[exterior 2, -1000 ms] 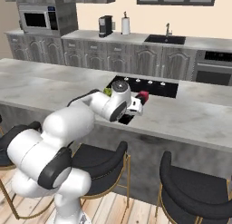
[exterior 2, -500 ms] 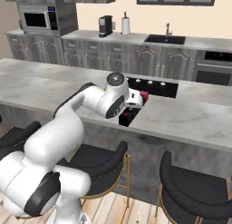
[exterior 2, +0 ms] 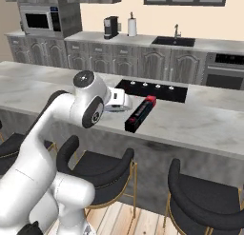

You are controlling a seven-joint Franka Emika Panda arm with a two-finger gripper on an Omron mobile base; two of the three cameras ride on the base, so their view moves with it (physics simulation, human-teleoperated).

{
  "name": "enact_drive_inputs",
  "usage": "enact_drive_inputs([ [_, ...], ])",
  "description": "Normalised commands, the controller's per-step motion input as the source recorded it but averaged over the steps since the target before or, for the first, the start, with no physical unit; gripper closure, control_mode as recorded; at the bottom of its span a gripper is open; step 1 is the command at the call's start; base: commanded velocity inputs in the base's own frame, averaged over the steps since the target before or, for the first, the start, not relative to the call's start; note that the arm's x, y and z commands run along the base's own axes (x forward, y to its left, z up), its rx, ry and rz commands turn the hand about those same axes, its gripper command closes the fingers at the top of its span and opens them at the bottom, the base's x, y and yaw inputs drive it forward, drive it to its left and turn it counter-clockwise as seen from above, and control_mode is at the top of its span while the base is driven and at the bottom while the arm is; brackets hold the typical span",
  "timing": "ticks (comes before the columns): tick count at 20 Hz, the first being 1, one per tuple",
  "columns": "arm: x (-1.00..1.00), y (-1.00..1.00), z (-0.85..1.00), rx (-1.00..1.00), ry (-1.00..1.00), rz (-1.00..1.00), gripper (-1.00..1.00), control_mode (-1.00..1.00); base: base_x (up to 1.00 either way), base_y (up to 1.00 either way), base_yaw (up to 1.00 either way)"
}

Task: Retrieve the tupperware and aluminum foil from the cabinet and place them on the dining counter near the plate with lime and broccoli to prepare for storing leftovers.

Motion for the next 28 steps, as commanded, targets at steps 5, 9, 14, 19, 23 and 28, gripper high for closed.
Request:
enact_drive_inputs([
  [5, -0.28, 0.08, 0.29, -0.04, 0.00, -0.11, -1.00, -1.00, 0.00, 0.00, 0.00],
  [9, -0.26, 0.00, 0.13, 0.00, 0.01, -0.11, -1.00, 1.00, -0.34, -0.12, -0.18],
  [14, 0.00, 0.00, 0.00, 0.00, 0.00, 0.00, -1.00, 1.00, -0.50, -0.63, -0.39],
  [19, 0.00, 0.00, 0.00, 0.00, 0.00, 0.00, -1.00, 1.00, -0.52, -0.99, -0.34],
  [23, 0.00, 0.00, 0.00, 0.00, 0.00, 0.00, -1.00, 1.00, -0.11, -1.00, -0.45],
  [28, 0.00, 0.00, 0.00, 0.00, 0.00, 0.00, -1.00, 1.00, 0.04, -0.99, -0.56],
])
